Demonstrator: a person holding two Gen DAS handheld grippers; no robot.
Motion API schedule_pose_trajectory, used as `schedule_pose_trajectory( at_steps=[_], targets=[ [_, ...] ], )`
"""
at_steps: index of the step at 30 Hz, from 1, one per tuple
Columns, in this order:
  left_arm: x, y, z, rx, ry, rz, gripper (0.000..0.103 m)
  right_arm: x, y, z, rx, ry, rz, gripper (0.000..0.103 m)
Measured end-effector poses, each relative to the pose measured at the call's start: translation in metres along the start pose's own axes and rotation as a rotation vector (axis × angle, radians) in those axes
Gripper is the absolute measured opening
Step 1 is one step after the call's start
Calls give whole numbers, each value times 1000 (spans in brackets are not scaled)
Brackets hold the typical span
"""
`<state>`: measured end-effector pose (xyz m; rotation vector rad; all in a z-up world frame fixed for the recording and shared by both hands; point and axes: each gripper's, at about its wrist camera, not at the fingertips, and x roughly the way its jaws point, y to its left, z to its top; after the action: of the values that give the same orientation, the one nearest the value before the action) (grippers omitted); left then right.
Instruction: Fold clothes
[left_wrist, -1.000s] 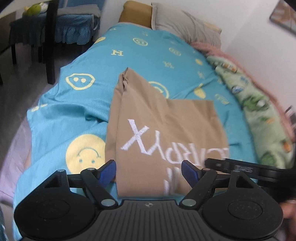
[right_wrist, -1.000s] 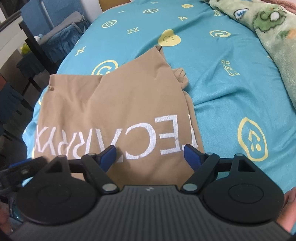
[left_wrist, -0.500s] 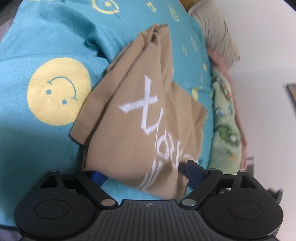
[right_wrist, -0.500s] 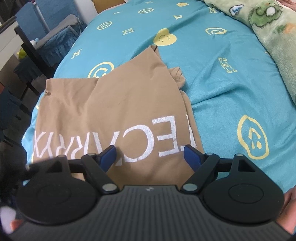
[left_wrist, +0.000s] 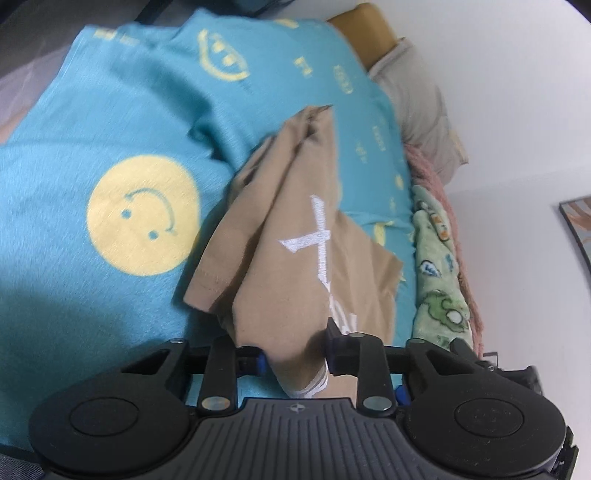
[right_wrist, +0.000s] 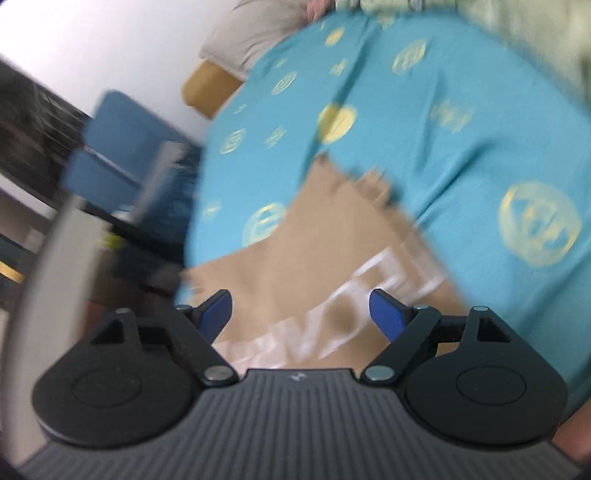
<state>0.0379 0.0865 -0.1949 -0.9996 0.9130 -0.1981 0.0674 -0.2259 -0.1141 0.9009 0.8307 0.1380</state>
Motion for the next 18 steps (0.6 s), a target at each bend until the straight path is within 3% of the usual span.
schedule_pose_trajectory(
  at_steps=[3,9,12,15,18],
  targets=[
    [-12,-9,0,27,-47,-58,22,12,-8,-11,130,116,116,84],
    [-20,-9,0,-10,-105,-105,20,35,-18,-27,297,250,208,84],
    [-21,-9,-1,-23,-119,-120,20,36,-26,-35,411,280,235,84],
    [-19,-12,-4,-30,-135,-138,20,40,-25,-40,402,300,223,84],
    [-19,-10,-4,-39,-139,-135,19,37,-31,-34,417,213,157,84]
  ],
)
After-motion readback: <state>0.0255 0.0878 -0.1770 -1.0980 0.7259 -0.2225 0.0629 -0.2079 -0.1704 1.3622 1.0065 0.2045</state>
